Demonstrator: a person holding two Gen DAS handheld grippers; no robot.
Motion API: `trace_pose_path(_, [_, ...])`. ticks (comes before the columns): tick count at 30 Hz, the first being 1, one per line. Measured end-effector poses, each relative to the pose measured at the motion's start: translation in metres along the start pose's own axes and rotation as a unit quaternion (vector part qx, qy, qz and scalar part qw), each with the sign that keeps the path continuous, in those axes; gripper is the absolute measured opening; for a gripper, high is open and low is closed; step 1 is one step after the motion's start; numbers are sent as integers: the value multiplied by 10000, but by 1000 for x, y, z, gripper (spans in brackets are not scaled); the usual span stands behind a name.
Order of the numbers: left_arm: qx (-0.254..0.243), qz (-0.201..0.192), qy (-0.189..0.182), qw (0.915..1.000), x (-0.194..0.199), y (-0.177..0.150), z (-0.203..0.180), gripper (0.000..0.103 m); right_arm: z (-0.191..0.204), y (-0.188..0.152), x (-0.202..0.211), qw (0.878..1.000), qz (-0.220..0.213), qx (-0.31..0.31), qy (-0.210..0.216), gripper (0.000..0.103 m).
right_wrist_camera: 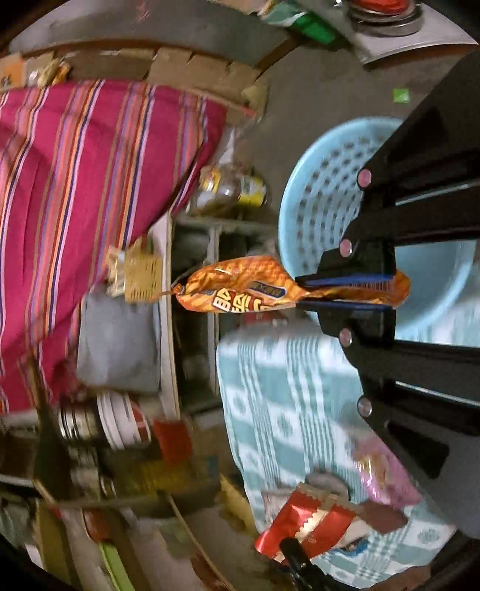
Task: Collect trash
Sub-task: 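Carry the orange chip bag over the blue basket and open the right tool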
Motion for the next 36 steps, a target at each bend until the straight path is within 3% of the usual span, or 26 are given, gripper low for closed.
trace_pose_path(7, [-107,84,-698,9975,-58,10,-88,5,-57,-10,-1,9989,30,-242,-399,8])
trace_pose_path(12, [-350,142,-911,9951,-90,4,-132,5,-85,-19,-8,9975,16,-526,-478,8])
trace_pose_path(19, [-600,447,-1030,9919,-134,-13,-166,5,-93,-27,-14,9968,79,-551,-570,8])
trace_pose_path(24, [-560,646,-1010,9912,-146,-18,-166,15,-91,-24,-18,9963,88,-649,-561,8])
trace_pose_path(26, [-546,651,-976,9916,-145,-17,-164,26,-88,-26,-21,9963,131,-626,-582,8])
trace_pose_path(28, [-575,551,-833,9933,-140,-14,-159,47,-87,-27,-21,9963,153,-622,-580,8])
trace_pose_path(32, [-623,362,-519,9960,-123,-7,-145,60,-85,-30,-24,9959,223,-667,-568,8])
trace_pose_path(34, [-589,216,-304,9976,-112,-4,-133,76,-83,-31,-28,9957,269,-668,-578,8])
trace_pose_path(36, [-537,116,-172,9983,-105,0,-122,86,-80,-31,-32,9957,300,-646,-596,9])
Point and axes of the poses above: each gripper's, at about its wrist camera, not at the fingertips, and x roughly against the way its jaws point, z to its left, y to its top, the point moved 3 cm from there along -x, roughly the way its jaws point, and after that the axes turned 8 degrees about -z, right-handed, at the moved point
